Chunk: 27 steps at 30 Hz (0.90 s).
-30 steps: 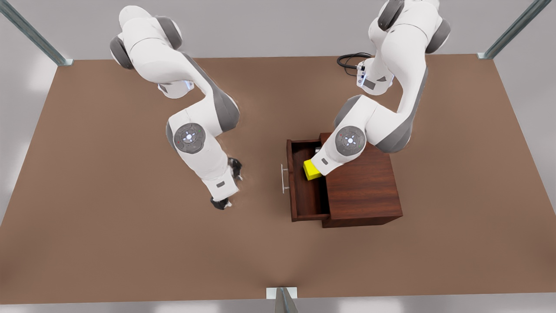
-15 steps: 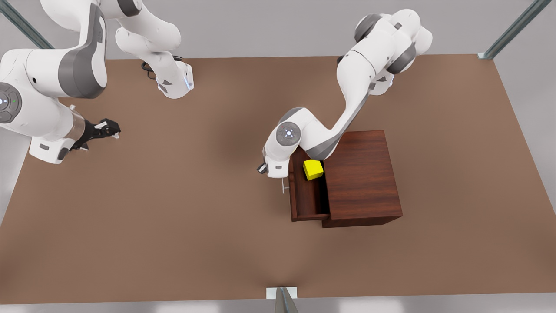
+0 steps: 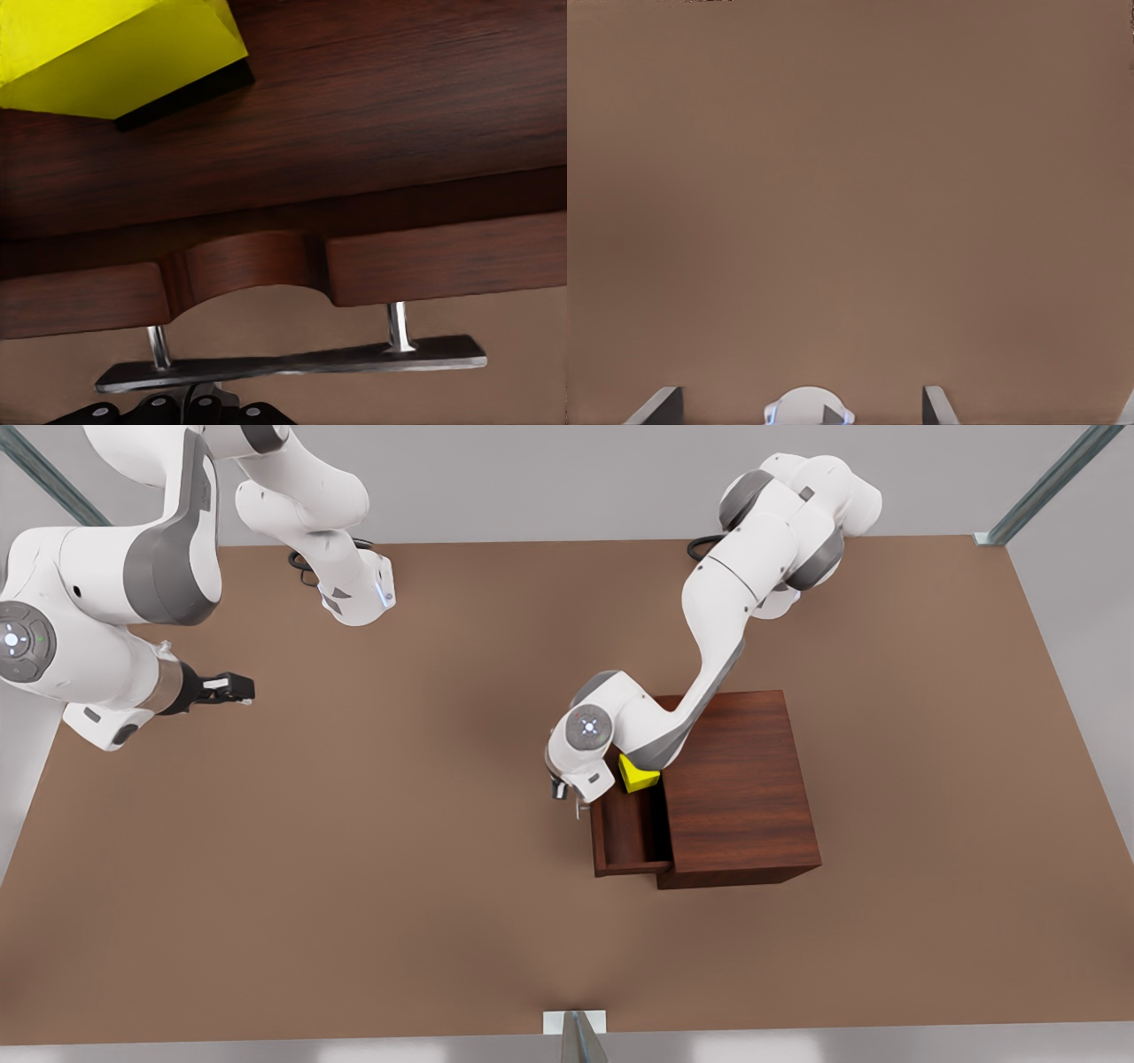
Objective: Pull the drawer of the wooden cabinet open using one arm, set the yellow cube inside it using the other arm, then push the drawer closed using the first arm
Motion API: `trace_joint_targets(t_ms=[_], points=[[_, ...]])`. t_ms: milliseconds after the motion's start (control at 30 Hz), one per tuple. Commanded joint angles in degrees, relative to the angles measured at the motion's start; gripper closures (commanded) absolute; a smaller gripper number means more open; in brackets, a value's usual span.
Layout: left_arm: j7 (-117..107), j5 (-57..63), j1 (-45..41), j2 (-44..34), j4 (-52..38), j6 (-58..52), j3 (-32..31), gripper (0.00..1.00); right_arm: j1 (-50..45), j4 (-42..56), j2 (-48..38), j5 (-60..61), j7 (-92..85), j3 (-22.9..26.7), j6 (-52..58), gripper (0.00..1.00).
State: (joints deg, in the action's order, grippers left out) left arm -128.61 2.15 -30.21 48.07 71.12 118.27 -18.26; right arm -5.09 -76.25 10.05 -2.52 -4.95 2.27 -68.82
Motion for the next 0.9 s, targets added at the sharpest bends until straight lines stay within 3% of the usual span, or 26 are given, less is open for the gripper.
trace_joint_targets(t_ms=[0, 333, 867], points=[[-22.47, 0.04, 0.07, 0.1, -0.01, -0.23, -0.02, 0.79, 0.08, -0.56, -0.47, 0.41, 11.28, 0.01, -1.23, 0.0], [-22.39, 0.13, 1.3, 0.1, 0.16, -0.58, -0.02, 0.79, 1.22, -3.82, -2.23, 2.61, 12.69, 0.36, -0.26, 0.0], [-18.34, 1.36, 7.27, -1.22, 0.34, -10.96, -0.37, 0.79, 1.14, -4.26, -1.53, 2.7, 12.6, 0.28, -2.37, 0.0]])
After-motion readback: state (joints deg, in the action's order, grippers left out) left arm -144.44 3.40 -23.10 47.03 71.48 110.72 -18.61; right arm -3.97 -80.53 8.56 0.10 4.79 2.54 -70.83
